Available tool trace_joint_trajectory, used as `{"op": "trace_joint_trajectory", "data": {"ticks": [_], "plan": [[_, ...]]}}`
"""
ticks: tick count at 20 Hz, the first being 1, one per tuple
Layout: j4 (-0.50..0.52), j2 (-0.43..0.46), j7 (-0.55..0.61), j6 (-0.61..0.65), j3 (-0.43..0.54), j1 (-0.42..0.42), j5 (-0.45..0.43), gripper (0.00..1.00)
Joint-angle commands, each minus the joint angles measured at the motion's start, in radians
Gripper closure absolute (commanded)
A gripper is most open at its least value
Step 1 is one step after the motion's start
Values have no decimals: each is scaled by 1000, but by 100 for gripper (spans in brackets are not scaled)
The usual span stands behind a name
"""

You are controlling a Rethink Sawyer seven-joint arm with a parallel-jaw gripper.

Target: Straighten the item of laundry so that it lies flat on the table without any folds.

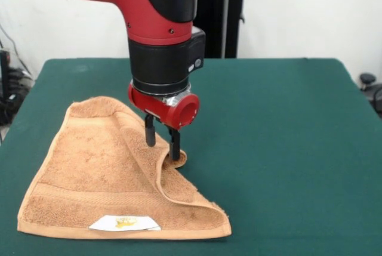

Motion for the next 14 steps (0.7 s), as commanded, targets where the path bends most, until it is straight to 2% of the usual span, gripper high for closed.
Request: {"op": "trace_joint_trajectory", "data": {"ticks": [1, 14], "plan": [[9, 77, 62, -29, 27, 38, -27, 0], [-18, 108, 58, -47, 29, 35, -26, 0]]}}
